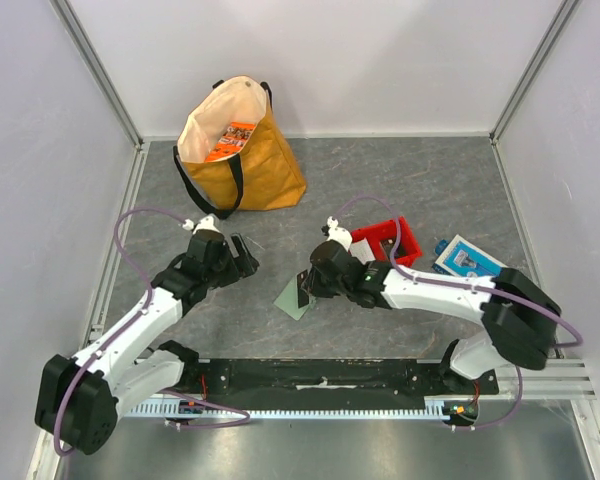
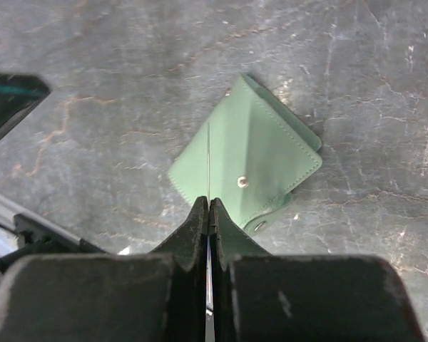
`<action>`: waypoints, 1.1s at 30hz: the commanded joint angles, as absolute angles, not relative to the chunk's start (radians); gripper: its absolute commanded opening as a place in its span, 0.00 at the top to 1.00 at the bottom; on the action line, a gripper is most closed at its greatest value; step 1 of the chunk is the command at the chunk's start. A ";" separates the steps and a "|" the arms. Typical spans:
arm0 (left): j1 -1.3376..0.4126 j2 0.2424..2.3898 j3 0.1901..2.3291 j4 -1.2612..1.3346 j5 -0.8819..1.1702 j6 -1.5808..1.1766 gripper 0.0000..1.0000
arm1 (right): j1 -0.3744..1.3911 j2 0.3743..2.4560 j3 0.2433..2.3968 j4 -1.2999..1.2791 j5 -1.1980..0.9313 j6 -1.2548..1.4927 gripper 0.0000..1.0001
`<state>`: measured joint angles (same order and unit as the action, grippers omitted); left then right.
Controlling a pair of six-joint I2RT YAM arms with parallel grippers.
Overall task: Put the credit cards into the card holder
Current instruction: Open the card holder at the center of the board.
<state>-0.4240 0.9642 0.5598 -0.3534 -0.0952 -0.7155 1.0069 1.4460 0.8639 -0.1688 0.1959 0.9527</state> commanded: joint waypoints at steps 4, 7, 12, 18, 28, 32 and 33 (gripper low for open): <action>-0.417 1.035 0.563 -0.316 0.060 -0.609 0.45 | 1.011 1.500 0.882 -0.163 0.316 1.083 1.00; -0.419 1.078 0.558 -0.282 0.106 -0.600 0.77 | 1.011 1.439 0.821 -0.169 0.340 1.088 1.00; -0.434 1.149 0.575 -0.233 0.159 -0.583 0.98 | 1.011 1.378 0.749 -0.184 0.348 1.104 1.00; -0.471 1.245 0.614 -0.201 0.153 -0.561 0.98 | 1.011 1.365 0.710 -0.183 0.348 1.127 1.00; -0.520 1.384 0.647 -0.137 0.161 -0.560 0.98 | 1.009 1.356 0.677 -0.199 0.359 1.201 1.00; -0.548 1.413 0.652 -0.123 0.163 -0.571 0.98 | 1.009 1.348 0.654 -0.193 0.368 1.253 1.00; -0.551 1.417 0.652 -0.120 0.161 -0.575 0.98 | 1.009 1.344 0.647 -0.186 0.364 1.265 1.00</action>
